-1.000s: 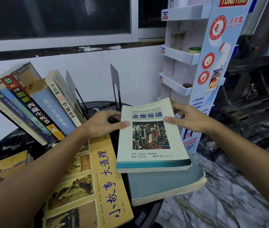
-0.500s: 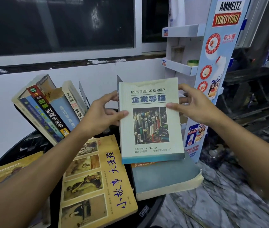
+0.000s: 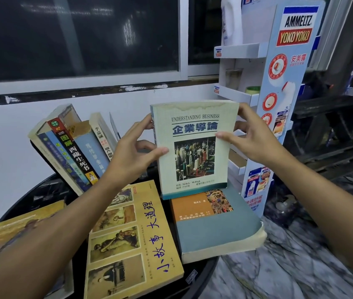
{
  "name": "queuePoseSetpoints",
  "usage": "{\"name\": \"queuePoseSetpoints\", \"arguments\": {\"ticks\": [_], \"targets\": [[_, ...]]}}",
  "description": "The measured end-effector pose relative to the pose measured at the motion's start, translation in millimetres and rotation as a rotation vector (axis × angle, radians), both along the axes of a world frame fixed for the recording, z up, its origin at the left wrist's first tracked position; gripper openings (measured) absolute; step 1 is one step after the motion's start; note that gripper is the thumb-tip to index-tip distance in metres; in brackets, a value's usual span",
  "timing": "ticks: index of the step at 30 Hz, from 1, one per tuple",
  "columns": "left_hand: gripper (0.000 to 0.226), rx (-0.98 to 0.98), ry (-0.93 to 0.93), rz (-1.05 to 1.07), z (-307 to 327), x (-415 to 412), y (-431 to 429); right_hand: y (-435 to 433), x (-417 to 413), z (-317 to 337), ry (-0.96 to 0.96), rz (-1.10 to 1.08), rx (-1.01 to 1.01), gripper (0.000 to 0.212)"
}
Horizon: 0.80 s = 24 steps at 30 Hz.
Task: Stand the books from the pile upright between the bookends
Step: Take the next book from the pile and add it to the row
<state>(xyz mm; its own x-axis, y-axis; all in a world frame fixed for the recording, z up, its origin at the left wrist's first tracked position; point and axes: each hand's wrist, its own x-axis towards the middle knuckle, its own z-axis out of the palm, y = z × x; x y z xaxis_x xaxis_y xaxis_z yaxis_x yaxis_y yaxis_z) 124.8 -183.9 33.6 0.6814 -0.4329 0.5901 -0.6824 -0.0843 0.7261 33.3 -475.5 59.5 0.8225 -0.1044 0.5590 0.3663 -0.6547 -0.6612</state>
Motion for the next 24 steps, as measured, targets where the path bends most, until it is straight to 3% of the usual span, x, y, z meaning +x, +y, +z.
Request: {"name": "queuePoseSetpoints", "arguments": {"ticks": [6, 10, 14, 24], "targets": [[0.079, -0.013, 0.049, -0.048, -3, -3, 2, 0, 8, -4, -0.059, -0.095, -0.014, 0.069], [0.071, -0.001, 0.052, -0.089, -5, -8, 0, 8, 11, -6, -0.226, -0.262, -0.228, 0.082], [0.070, 0.008, 0.070, -0.117, -8, -14, 1, 35, 5, -4, -0.243, -0.129, -0.406, 0.081], [0.071, 0.071, -0.017, -0.182, -26, -26, 4, 91, -12, 14, -0.169, -0.003, -0.269, 0.081]]}}
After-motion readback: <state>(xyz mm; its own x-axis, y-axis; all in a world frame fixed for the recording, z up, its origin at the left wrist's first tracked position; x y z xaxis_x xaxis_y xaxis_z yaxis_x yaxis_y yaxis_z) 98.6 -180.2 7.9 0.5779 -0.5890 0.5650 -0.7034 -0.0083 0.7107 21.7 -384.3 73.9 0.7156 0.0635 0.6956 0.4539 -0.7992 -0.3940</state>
